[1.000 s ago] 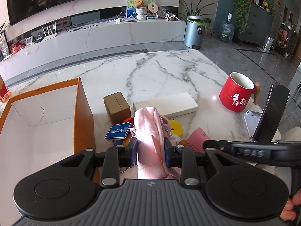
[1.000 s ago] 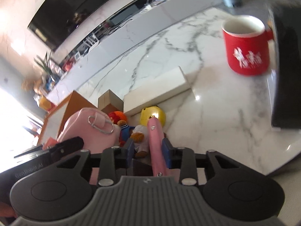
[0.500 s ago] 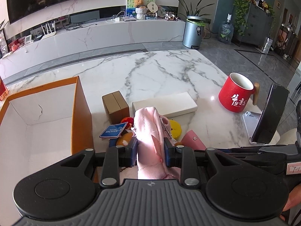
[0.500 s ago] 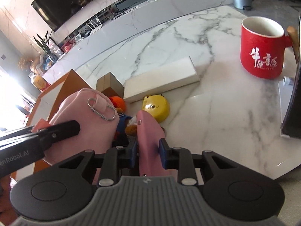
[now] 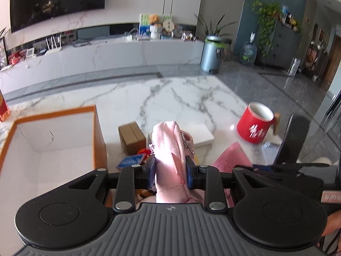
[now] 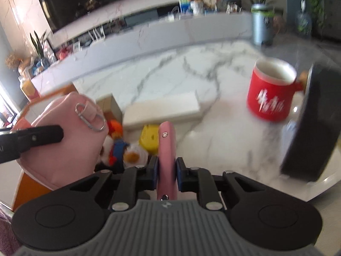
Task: Organize objects
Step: 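Lift both pink items and carry them toward the orange-rimmed box, then lower both items into the box while the right tool releases the pink wallet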
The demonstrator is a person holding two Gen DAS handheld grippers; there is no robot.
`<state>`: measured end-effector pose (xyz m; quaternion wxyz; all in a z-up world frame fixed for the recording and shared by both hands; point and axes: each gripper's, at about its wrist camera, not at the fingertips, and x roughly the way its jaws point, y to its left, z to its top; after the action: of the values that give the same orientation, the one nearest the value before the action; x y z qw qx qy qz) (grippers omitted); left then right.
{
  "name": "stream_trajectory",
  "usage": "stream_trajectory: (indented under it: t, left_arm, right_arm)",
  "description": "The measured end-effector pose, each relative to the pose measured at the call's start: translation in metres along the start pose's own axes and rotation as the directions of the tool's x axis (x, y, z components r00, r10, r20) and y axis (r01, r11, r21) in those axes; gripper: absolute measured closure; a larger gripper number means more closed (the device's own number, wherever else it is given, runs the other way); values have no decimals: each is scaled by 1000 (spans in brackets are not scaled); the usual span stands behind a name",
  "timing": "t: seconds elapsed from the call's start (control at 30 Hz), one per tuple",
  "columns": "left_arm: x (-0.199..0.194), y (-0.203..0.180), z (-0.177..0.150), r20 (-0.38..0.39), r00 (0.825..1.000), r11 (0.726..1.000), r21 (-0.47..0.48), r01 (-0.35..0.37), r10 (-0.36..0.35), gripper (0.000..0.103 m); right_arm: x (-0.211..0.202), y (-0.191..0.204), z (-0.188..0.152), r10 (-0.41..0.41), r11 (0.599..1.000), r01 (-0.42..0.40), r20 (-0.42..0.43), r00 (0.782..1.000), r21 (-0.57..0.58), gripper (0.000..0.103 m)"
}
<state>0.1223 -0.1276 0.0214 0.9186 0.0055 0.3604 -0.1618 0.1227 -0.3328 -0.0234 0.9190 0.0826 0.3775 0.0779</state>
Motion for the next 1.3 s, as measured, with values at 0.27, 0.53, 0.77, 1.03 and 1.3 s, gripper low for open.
stream_trajectory:
  t: [0.27, 0.53, 0.77, 1.03, 1.3]
  left_arm:
    - [-78, 55, 10, 124, 992, 999, -44, -31, 37, 71]
    - [-91, 107, -15, 113, 982, 986, -96, -139, 150, 71]
    - [-59, 133, -38, 36, 983, 979, -99, -175, 180, 71]
    - [-34, 147, -68, -49, 992, 988, -92, -120, 116, 71]
    - [-15, 156, -77, -118, 990, 993, -80, -86, 76, 71]
  right_arm:
    - [-69, 58, 29, 215, 976, -217, 142, 966, -7, 85]
    - [-60, 142, 19, 373, 927, -374, 68, 925, 10, 85]
    - [-15, 192, -7, 280, 959, -281, -36, 959, -35, 85]
    - [17, 215, -30, 133, 976, -154, -134, 982, -154, 85]
    - [32, 234, -34, 31, 973, -70, -177, 984, -220, 85]
